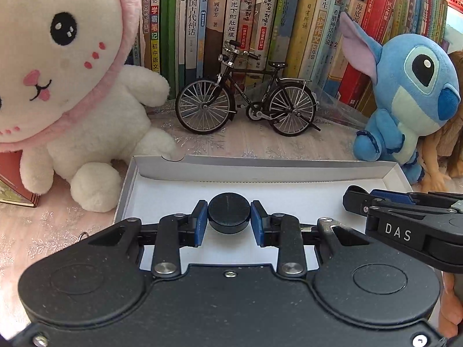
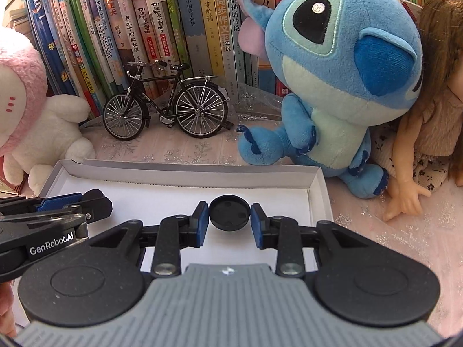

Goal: Organize rigid objects
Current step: 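Carry both held black pucks up and over the white tray, then open the left gripper to drop its puck while the right gripper releases its puck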

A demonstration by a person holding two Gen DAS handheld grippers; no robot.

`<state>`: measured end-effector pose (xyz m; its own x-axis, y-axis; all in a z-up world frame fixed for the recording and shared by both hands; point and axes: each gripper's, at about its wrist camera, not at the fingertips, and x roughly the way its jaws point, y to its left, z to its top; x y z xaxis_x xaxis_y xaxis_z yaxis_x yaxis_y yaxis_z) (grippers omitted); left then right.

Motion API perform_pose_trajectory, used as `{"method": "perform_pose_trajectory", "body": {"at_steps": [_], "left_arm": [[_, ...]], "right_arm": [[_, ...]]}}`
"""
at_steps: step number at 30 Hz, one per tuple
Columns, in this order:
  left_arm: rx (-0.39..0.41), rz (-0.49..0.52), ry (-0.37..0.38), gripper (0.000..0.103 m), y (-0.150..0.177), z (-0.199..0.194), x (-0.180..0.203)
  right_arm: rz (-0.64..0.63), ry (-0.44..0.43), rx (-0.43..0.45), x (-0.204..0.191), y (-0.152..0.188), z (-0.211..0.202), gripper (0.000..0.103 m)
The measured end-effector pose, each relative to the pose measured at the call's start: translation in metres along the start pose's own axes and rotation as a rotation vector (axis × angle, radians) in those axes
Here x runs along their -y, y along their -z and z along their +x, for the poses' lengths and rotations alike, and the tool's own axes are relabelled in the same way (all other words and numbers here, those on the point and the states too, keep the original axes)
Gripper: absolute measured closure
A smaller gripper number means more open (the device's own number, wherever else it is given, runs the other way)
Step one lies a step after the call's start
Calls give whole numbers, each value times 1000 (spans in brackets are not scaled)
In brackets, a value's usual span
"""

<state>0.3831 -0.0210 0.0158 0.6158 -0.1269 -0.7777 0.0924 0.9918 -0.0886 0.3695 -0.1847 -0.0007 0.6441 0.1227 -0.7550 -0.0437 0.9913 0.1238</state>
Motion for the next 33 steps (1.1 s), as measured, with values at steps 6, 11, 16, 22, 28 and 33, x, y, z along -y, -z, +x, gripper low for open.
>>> {"method": "perform_pose_trajectory", "body": {"at_steps": [6, 11, 16, 22, 28, 33], "left_arm": [[1, -11, 6, 73, 0, 7, -1], [5, 0, 0, 72, 1, 10, -1], [9, 16, -6, 72, 4, 13, 2], [14, 15, -3, 72, 5, 13, 1], [28, 6, 26, 62, 4, 1, 3], [60, 35, 10, 51, 6, -19, 9]], "right_arm": [[-16, 14, -7, -1, 2, 7, 66], [-28, 21, -3, -2, 1, 9, 66], [-36, 29, -5, -4, 1, 13, 67], [-33, 24, -3, -3, 1, 12, 67], [-1, 4, 11, 0, 3, 6, 56], [-8, -21, 45, 0, 6, -13, 49]]}}
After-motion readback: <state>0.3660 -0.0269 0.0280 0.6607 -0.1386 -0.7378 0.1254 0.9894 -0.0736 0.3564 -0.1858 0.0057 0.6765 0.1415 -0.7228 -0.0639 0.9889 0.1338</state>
